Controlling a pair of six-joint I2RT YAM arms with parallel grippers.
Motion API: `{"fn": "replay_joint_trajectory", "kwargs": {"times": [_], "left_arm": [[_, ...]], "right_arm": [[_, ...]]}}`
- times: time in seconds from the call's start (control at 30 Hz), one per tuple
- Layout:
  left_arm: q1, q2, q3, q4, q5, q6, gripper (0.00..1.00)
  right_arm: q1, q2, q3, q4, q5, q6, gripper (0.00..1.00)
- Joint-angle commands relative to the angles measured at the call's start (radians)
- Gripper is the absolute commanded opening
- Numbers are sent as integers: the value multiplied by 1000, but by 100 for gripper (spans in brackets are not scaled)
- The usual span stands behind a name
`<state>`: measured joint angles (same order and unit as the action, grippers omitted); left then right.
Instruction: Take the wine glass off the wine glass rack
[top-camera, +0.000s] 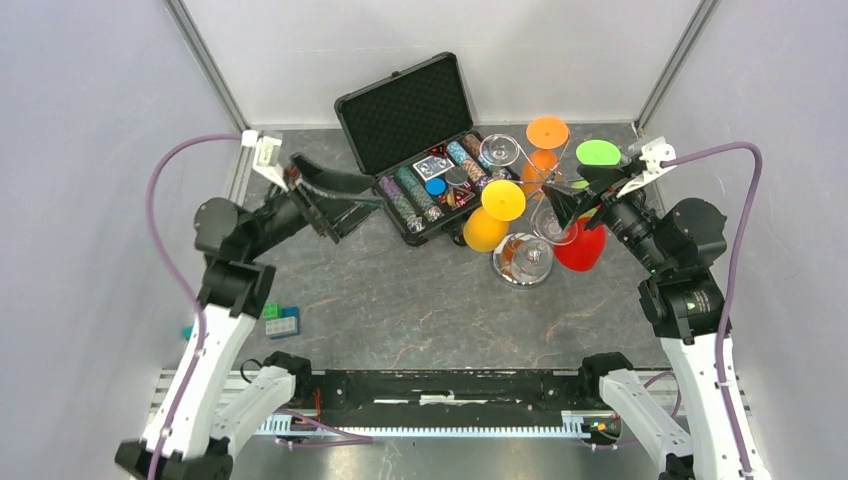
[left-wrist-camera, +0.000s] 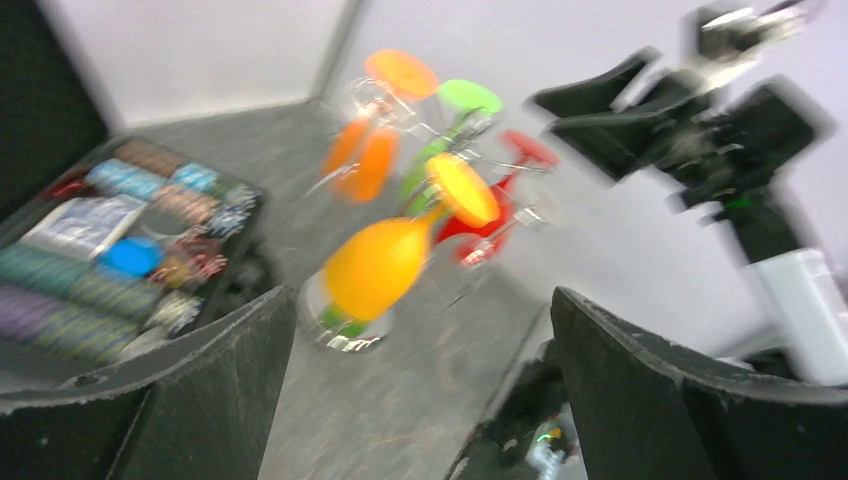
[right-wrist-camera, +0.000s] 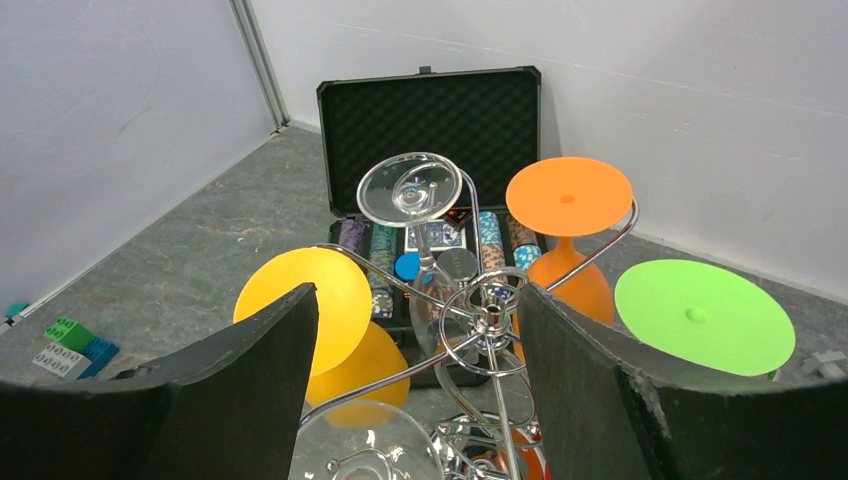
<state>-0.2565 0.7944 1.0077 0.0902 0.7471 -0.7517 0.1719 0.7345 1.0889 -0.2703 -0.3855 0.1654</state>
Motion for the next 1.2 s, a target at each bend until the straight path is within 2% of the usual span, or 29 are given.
{"fn": "replay_joint_trajectory", "kwargs": {"times": [0.0, 0.1, 0.23, 0.4, 0.5, 0.7, 0.8, 1.17], "left_arm": [[-60, 167, -92, 562, 96, -422, 100], [-168, 205, -81, 436, -43, -332, 100], [-347, 248, 1, 162, -313, -148, 100], [-451, 356, 51, 116, -464, -187, 100], [-508, 416, 75, 127, -511, -202, 97], [-571, 496, 110, 127, -592, -225, 74], [-590, 510, 116, 119, -640, -259, 58], [-619, 499, 143, 16, -718, -288, 52]], "right_arm": [[-2, -22, -13, 61, -16, 19, 78], [-4, -31, -14, 64, -21, 18, 79], [-2, -38, -18, 67, -37, 22, 79], [-4, -47, -36, 80, -45, 35, 79], [-3, -50, -46, 87, -49, 39, 79], [-3, -51, -62, 98, -59, 54, 79], [-2, -55, -70, 106, -65, 63, 79], [-2, -68, -89, 116, -64, 71, 79]]}}
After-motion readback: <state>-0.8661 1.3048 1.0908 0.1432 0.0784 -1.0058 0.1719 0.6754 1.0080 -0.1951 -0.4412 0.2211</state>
